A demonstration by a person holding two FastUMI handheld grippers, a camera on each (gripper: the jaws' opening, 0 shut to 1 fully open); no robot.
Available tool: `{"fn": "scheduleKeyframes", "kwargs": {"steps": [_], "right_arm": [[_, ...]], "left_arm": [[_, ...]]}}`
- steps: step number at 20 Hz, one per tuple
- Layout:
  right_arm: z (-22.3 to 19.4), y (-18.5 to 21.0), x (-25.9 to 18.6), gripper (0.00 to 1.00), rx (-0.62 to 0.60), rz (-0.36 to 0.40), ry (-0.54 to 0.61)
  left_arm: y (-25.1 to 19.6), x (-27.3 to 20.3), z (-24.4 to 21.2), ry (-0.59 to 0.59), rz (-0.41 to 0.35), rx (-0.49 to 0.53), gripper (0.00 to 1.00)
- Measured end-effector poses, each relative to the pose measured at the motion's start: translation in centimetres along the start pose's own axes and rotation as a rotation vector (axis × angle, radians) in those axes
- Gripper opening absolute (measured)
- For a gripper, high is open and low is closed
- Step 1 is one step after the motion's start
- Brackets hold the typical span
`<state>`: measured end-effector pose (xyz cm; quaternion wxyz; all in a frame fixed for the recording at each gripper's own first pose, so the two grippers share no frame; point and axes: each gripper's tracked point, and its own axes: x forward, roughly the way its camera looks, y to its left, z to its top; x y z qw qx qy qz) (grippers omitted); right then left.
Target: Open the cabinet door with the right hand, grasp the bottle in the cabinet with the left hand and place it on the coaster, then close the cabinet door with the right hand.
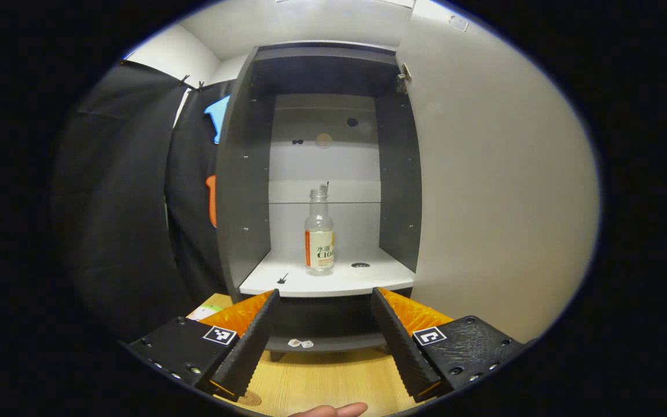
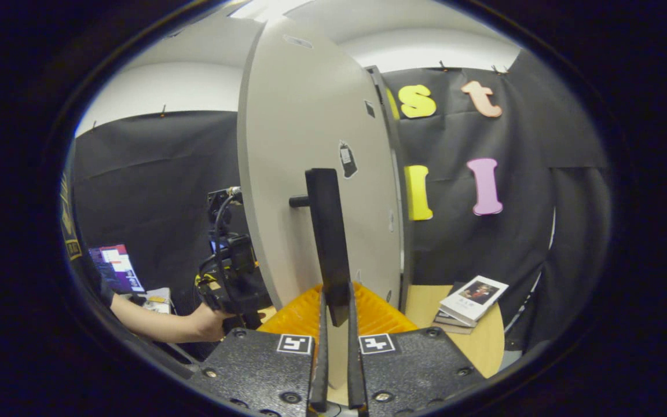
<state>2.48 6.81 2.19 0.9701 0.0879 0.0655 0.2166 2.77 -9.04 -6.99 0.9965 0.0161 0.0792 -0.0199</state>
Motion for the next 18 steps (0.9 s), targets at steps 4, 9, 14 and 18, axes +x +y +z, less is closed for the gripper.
{"fn": "scheduleKeyframes", "kwargs": {"steps": [4, 9, 14, 18], "right_arm": [[0.4, -3.0, -2.0, 0.16, -0.018, -0.262, -0.057], [0.5, -3.1, -1.7, 0.11, -0.021, -0.372, -0.079], [0.9, -5.0, -3.7, 0.31, -0.063, -0.526, -0.129], [0.3, -5.9, -4.5, 0.76, -0.001, -0.542, -0.134]], "left_arm": [[0.5, 5.6, 0.4, -0.013, -0.044, 0.013, 0.94], [1.6, 11.6, 0.4, -0.016, -0.050, 0.011, 0.94], [2.6, 16.2, 1.3, -0.049, -0.037, 0.039, 0.94], [3.0, 18.6, 1.4, -0.043, -0.016, 0.007, 0.94]]}}
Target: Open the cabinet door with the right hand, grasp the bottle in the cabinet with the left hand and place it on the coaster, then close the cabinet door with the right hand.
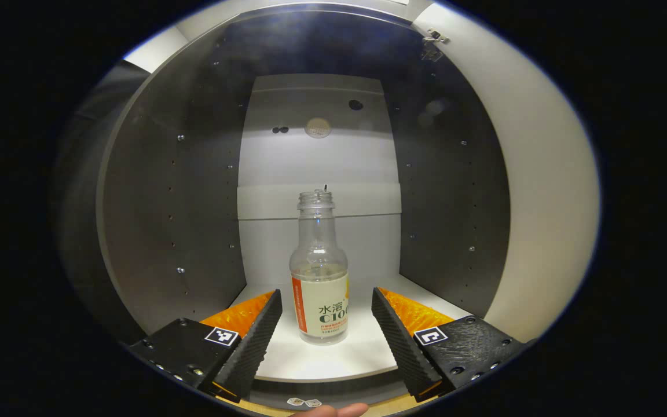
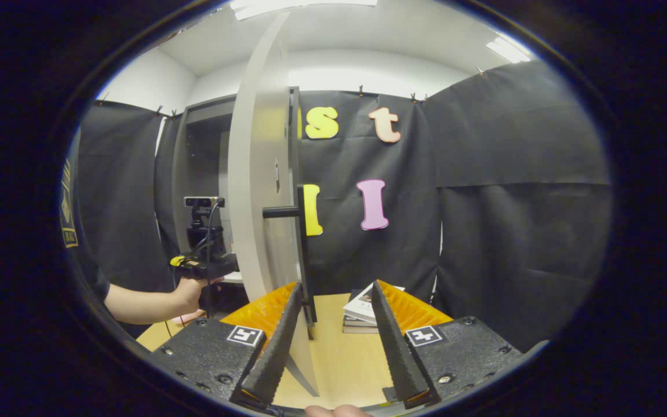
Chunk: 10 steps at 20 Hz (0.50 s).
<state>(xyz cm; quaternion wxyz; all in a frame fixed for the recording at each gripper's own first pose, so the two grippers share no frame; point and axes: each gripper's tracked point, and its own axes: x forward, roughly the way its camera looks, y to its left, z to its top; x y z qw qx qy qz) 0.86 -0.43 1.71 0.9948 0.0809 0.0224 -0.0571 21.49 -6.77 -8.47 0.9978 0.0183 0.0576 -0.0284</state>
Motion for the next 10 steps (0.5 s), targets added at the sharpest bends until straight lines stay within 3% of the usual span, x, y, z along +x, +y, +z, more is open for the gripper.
{"fn": "scheduleKeyframes", "kwargs": {"steps": [3, 10], "right_arm": [[0.3, 0.0, 0.2, 0.92, -0.009, 0.003, -0.001], [-0.2, -0.9, 0.9, 0.94, -0.064, -0.030, 0.020]], "left_arm": [[0.7, 1.6, 0.3, -0.014, 0.028, 0.021, 0.95], [1.0, 5.1, 0.6, -0.010, 0.045, 0.040, 0.94]]}}
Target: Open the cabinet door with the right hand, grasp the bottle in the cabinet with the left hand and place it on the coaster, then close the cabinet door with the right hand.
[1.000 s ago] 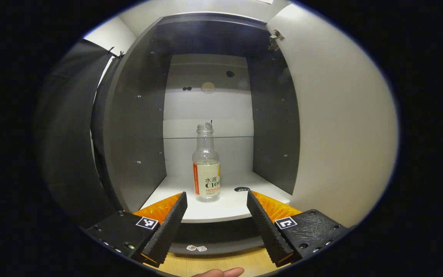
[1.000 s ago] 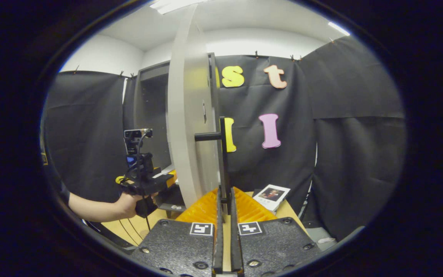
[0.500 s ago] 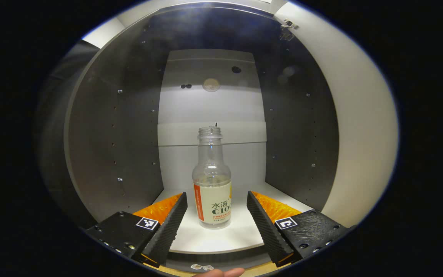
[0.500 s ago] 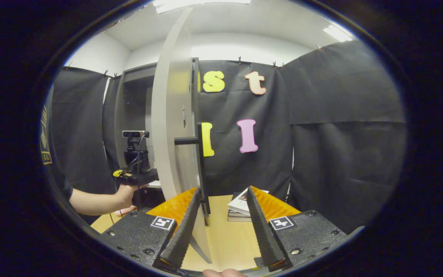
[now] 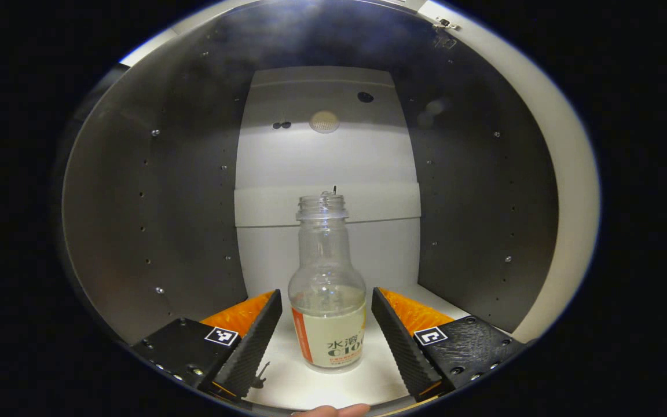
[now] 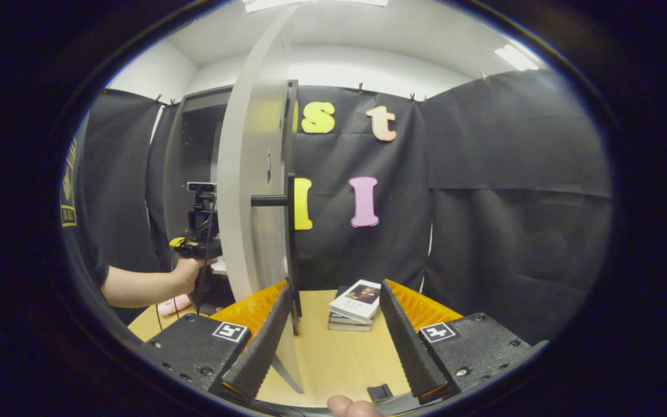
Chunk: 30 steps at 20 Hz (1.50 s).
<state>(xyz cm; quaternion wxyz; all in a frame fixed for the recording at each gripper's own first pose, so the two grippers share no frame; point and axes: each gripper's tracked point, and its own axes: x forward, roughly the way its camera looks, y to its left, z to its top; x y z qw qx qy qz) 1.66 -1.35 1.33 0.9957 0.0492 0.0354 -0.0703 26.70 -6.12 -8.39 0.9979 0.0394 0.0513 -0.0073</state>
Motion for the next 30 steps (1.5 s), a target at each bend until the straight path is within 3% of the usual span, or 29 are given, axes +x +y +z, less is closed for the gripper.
{"fn": "scheduleKeyframes", "kwargs": {"steps": [5, 6, 7, 14, 19, 20, 21, 22, 23, 30], "right_arm": [[0.3, 0.1, 0.3, 0.93, -0.009, 0.018, 0.000], [0.2, 0.1, 0.4, 0.93, -0.006, 0.023, -0.001], [0.2, 0.1, 0.6, 0.93, 0.000, 0.032, -0.001], [0.4, -0.1, 1.3, 0.95, 0.006, 0.091, -0.001], [0.5, 0.2, 2.5, 0.98, 0.005, 0.210, -0.005], [0.5, 0.2, 2.7, 0.98, 0.002, 0.239, -0.005], [0.6, 0.2, 2.8, 0.98, -0.001, 0.265, -0.008], [0.6, 0.2, 2.9, 0.98, -0.006, 0.289, -0.011], [0.6, 0.3, 3.0, 0.98, -0.012, 0.311, -0.013], [0.5, 0.4, 3.2, 0.98, 0.009, 0.450, -0.042]], "left_arm": [[-0.4, 1.0, -0.1, 0.002, 0.006, 0.018, 0.95], [-0.3, 1.1, -0.1, -0.001, 0.012, 0.023, 0.92], [-0.3, 1.1, 0.0, -0.003, 0.011, 0.022, 0.77], [-0.4, -1.1, 1.3, -0.011, 0.010, 0.022, 0.78], [0.3, -5.0, 3.6, -0.046, 0.041, 0.018, 0.76], [0.4, -6.0, 3.9, -0.046, 0.053, 0.017, 0.86], [0.7, -7.0, 4.0, -0.046, 0.064, 0.016, 0.65], [1.0, -8.0, 4.2, -0.046, 0.075, 0.015, 0.65], [1.4, -9.0, 4.3, -0.045, 0.091, 0.017, 0.76], [5.4, -17.6, 1.3, 0.019, 0.243, 0.079, 0.75]]}}
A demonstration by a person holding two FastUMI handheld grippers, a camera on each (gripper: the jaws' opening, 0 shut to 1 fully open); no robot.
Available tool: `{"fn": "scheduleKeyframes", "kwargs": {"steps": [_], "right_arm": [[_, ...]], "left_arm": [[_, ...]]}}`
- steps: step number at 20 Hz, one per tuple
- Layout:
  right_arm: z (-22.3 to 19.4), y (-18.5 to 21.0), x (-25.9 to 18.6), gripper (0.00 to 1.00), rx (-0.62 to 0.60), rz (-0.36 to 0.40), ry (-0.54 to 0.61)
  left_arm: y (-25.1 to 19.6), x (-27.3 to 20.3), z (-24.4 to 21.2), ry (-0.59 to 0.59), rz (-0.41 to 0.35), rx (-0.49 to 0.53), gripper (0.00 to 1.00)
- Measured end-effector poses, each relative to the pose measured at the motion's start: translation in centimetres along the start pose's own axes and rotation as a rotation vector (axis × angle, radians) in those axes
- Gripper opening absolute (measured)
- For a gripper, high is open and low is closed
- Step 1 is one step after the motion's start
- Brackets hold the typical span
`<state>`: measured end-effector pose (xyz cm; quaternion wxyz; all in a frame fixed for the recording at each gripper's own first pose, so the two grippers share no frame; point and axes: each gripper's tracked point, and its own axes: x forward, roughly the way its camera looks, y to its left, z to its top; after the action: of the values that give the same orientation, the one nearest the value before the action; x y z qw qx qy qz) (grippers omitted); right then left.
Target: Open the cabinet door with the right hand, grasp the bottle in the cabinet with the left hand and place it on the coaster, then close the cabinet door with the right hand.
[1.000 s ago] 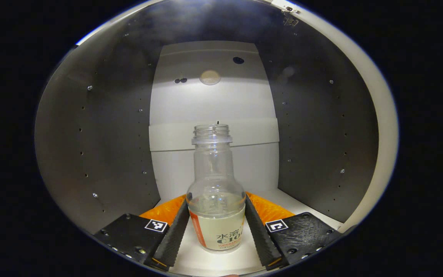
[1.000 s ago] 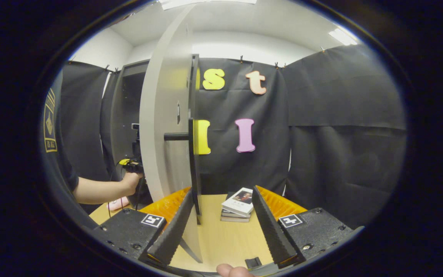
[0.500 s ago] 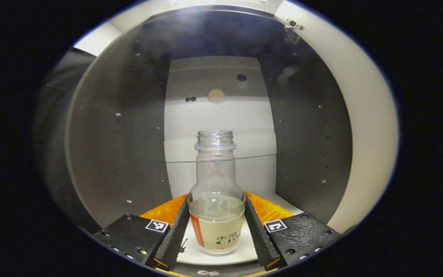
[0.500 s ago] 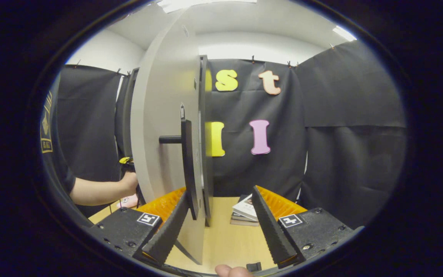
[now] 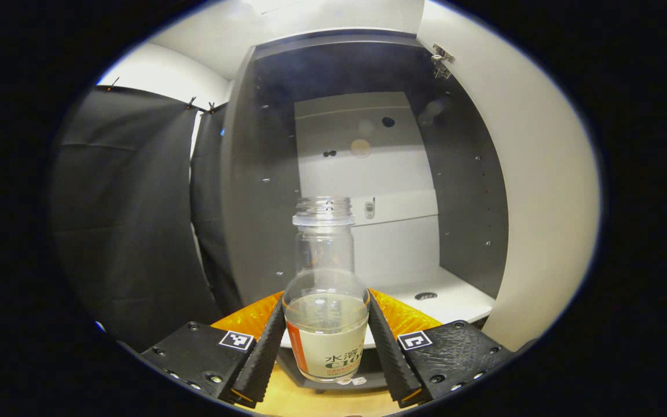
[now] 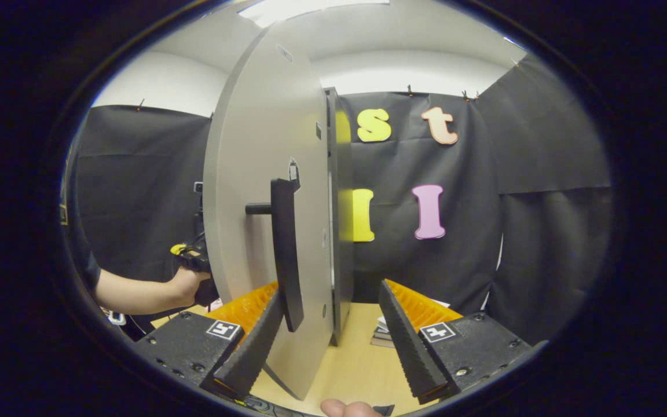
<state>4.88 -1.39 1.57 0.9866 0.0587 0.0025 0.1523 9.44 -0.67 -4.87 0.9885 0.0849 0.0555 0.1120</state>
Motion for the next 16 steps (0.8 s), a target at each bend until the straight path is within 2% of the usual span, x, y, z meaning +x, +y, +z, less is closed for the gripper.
{"fn": "scheduleKeyframes", "kwargs": {"steps": [4, 7, 8, 9, 10, 12, 14, 16], "right_arm": [[-0.3, 0.2, 0.2, 0.98, 0.058, 0.079, -0.011], [-0.3, 0.2, 0.2, 0.97, 0.088, 0.128, -0.016], [-0.4, 0.2, 0.3, 1.00, 0.096, 0.135, -0.012], [-0.5, 0.2, 0.4, 0.97, 0.101, 0.139, -0.012], [-0.5, 0.2, 0.4, 1.00, 0.104, 0.140, -0.015], [-0.5, 0.2, 0.1, 0.97, 0.094, 0.132, -0.027], [-1.0, 0.4, -0.4, 1.00, 0.077, 0.118, -0.021], [-4.6, 1.1, -1.4, 0.95, 0.018, 0.129, 0.093]], "left_arm": [[4.3, -4.7, -3.8, 0.067, 0.121, 0.023, 0.75], [6.4, -8.1, -7.0, 0.114, 0.184, 0.028, 0.75], [7.0, -9.1, -8.2, 0.131, 0.197, 0.026, 0.75], [7.4, -9.8, -9.5, 0.152, 0.207, 0.013, 0.75], [7.6, -10.5, -10.8, 0.167, 0.213, -0.006, 0.76], [8.2, -11.2, -13.3, 0.185, 0.233, -0.034, 0.76], [8.7, -11.2, -16.1, 0.205, 0.253, -0.051, 0.76], [9.4, -11.3, -19.2, 0.221, 0.273, -0.063, 0.76]]}}
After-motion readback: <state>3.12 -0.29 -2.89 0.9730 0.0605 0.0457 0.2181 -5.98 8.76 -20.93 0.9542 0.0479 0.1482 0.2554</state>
